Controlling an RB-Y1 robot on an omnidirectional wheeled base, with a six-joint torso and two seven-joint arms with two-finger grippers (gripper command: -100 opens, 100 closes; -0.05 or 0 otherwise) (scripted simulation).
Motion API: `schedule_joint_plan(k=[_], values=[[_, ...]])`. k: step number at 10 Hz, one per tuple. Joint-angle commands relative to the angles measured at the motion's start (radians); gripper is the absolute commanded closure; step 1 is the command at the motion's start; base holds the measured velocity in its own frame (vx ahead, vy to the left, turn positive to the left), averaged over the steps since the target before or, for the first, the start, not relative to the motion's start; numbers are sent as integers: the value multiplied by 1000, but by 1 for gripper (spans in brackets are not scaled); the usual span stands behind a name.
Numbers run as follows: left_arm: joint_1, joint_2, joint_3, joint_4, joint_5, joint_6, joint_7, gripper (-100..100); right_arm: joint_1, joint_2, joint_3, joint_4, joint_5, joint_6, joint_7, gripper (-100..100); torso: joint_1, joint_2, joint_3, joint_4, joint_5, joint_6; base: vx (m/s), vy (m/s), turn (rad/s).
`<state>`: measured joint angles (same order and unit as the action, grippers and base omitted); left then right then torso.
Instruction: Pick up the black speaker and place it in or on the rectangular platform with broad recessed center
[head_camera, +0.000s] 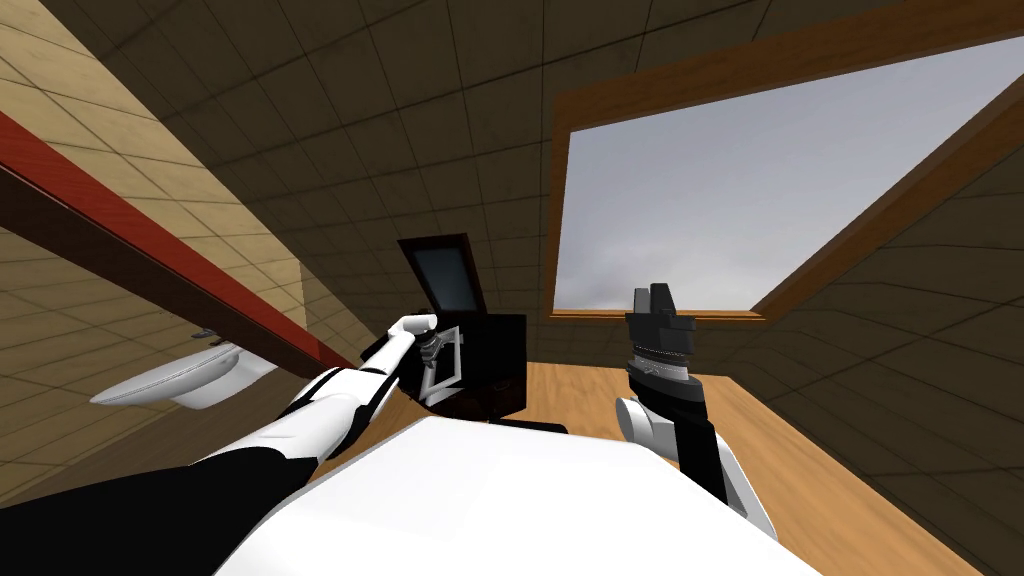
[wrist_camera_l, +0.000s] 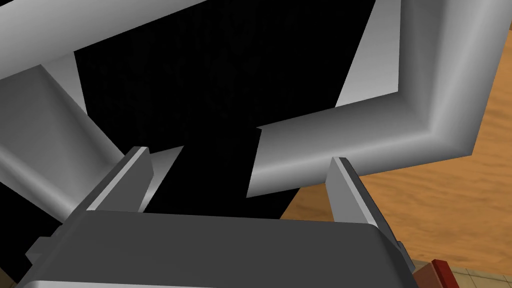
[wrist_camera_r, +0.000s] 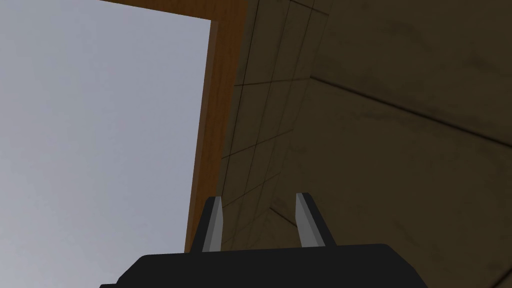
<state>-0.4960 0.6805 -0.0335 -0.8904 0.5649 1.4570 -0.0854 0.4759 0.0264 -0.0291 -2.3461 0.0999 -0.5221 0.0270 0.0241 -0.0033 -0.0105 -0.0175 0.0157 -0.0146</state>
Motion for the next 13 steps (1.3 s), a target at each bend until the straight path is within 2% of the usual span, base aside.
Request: schedule_joint_plan(k=[1,5,6,7,8,13], values=[[-16,21,0,-20,8,34,1,-100,0,0,0,0,0,0,0,0,0,0,0,0,0,0,-23,-55,3],[-62,89,-1,-93,35,135,6,-100,0,0,0,0,0,0,0,0,0,0,0,0,0,0,-27,-61,12],[-70,101,-1,-105,39,152,7,-100,0,0,0,0,0,0,0,0,-2,0,0,0,0,0,-22,-73,15],[-60,92,-1,-102,36,139,9,-100,0,0,0,0,0,0,0,0,-1,0,0,0,0,0,-10,-28,6],[-61,93,0,-104,37,143,9,0,0,0,0,0,0,0,0,0,1,0,0,0,0,0,-2,-6,0],[-61,93,-1,-104,37,143,9,0,0,0,0,0,0,0,0,0,4,-1,-1,-1,1,0,0,0,0]])
